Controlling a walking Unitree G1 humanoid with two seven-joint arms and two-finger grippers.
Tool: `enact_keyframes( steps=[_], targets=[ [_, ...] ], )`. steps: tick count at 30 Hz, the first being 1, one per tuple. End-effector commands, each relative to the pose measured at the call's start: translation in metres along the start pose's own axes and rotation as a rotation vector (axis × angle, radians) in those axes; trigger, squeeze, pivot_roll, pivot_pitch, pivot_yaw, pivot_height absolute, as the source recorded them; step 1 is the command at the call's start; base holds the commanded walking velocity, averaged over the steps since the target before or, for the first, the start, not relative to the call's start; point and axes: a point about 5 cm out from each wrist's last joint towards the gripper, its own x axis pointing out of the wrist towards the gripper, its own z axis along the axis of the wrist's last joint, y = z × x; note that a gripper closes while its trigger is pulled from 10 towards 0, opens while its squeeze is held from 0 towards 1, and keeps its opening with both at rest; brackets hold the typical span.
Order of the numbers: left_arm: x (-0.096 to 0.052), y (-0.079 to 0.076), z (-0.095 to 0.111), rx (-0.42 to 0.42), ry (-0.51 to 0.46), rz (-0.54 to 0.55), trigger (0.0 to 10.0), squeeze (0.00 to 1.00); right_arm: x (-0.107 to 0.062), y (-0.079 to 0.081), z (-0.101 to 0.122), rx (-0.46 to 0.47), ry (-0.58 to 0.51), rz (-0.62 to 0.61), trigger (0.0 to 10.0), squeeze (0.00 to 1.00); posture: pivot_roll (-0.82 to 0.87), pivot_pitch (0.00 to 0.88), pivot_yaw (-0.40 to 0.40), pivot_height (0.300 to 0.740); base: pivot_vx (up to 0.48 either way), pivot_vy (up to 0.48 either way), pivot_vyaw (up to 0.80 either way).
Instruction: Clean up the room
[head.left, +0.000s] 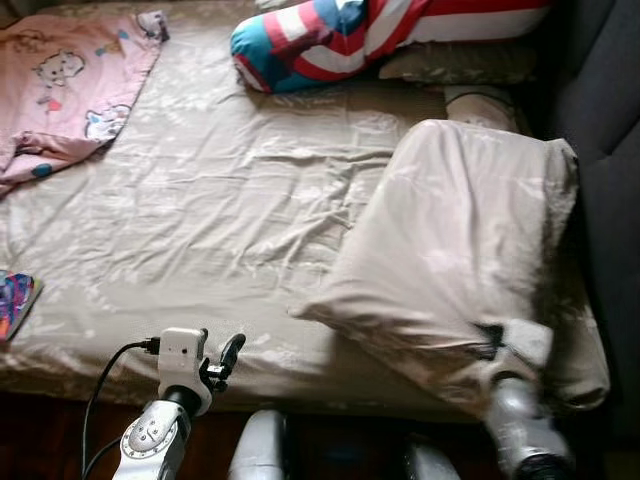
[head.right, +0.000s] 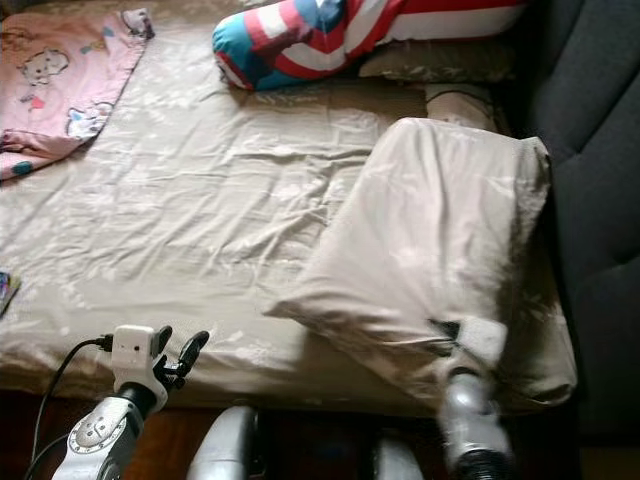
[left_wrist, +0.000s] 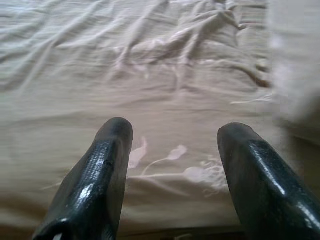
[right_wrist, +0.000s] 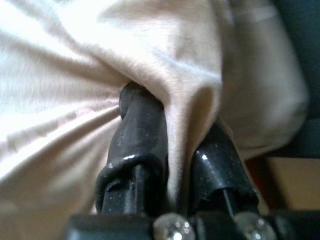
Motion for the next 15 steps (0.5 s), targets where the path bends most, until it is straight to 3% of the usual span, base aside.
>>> enact_keyframes(
  steps=[1, 2, 6, 7, 12, 15],
  targets=[
    [-0.005, 0.005, -0.009, -0.001, 0.032, 0.018, 10.0, 0.00, 0.004, -0.037, 0.015, 0.030, -0.053, -0.156, 10.0, 0.00, 0.00, 0.257, 0.026, 0.661, 0.000, 0.000, 0.00],
    [-0.005, 0.004, -0.008, 0.000, 0.032, 0.018, 10.0, 0.00, 0.006, -0.061, 0.029, 0.020, -0.092, -0.235, 10.0, 0.00, 0.00, 0.258, 0.028, 0.661, 0.000, 0.000, 0.00],
    [-0.004, 0.004, -0.008, 0.001, 0.033, 0.015, 10.0, 0.00, 0.007, -0.099, 0.052, -0.002, -0.141, -0.360, 10.0, 0.00, 0.00, 0.262, 0.032, 0.661, 0.000, 0.000, 0.00],
    [-0.004, 0.004, -0.008, 0.002, 0.035, 0.012, 10.0, 0.00, 0.007, -0.116, 0.060, -0.014, -0.144, -0.409, 10.0, 0.00, -0.01, 0.265, 0.032, 0.661, 0.000, 0.000, 0.00],
    [-0.004, 0.005, -0.009, 0.003, 0.037, 0.012, 10.0, 0.00, 0.006, -0.128, 0.064, -0.017, -0.137, -0.441, 10.0, 0.00, -0.01, 0.269, 0.034, 0.661, 0.000, 0.000, 0.00],
    [-0.004, 0.005, -0.009, 0.004, 0.039, 0.010, 10.0, 0.00, 0.007, -0.124, 0.059, -0.012, -0.110, -0.416, 10.0, 0.00, 0.00, 0.269, 0.035, 0.661, 0.000, 0.000, 0.00]
  ],
)
